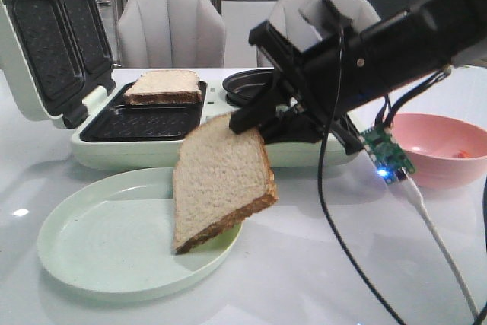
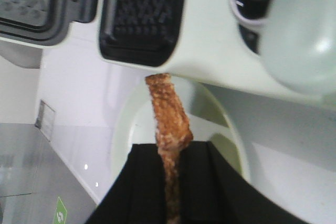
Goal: Make breakfast with bread and shrimp
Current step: 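Carry the bread slice with the right gripper over the press plate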
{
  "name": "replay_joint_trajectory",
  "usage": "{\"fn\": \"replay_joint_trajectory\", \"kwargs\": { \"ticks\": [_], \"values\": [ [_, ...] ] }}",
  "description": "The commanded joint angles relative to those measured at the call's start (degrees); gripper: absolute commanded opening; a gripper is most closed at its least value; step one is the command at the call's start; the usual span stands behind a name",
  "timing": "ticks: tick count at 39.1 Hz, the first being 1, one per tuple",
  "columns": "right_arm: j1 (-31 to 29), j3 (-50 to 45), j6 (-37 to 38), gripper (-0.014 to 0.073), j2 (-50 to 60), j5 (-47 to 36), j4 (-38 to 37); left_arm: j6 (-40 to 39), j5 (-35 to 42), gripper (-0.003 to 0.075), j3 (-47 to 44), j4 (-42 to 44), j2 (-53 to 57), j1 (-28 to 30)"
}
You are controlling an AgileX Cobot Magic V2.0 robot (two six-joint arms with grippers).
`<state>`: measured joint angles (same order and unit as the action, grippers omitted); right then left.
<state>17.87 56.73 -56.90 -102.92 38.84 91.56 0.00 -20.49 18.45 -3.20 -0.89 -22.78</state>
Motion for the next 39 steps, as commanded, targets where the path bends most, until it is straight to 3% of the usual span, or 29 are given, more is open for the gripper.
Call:
{"fn": "replay_joint_trajectory", "kwargs": {
  "ticks": [1, 6, 15, 24, 39],
  "values": [
    [-0.32, 2.97, -2.14, 0.0173, 4.93, 4.38, 5.20, -0.67, 4.51, 0.0435, 1.35, -0.21, -0.86, -0.49],
    [0.19, 7.84, -2.55, 0.0173, 4.18, 5.27, 9.21, -0.67, 4.51, 0.0435, 1.35, -0.21, -0.86, -0.49],
    [2.52, 17.73, -2.60, 0.0173, -0.82, -0.60, 10.62, -0.67, 4.51, 0.0435, 1.35, -0.21, -0.86, -0.49],
    [3.73, 28.61, -2.60, 0.0173, -10.31, 2.27, 10.56, -0.67, 4.51, 0.0435, 1.35, -0.21, -0.86, -0.49],
    [4.03, 38.54, -2.60, 0.0174, -19.67, 3.60, 10.56, -0.67, 4.51, 0.0435, 1.35, -0.21, -0.86, -0.49]
  ]
}}
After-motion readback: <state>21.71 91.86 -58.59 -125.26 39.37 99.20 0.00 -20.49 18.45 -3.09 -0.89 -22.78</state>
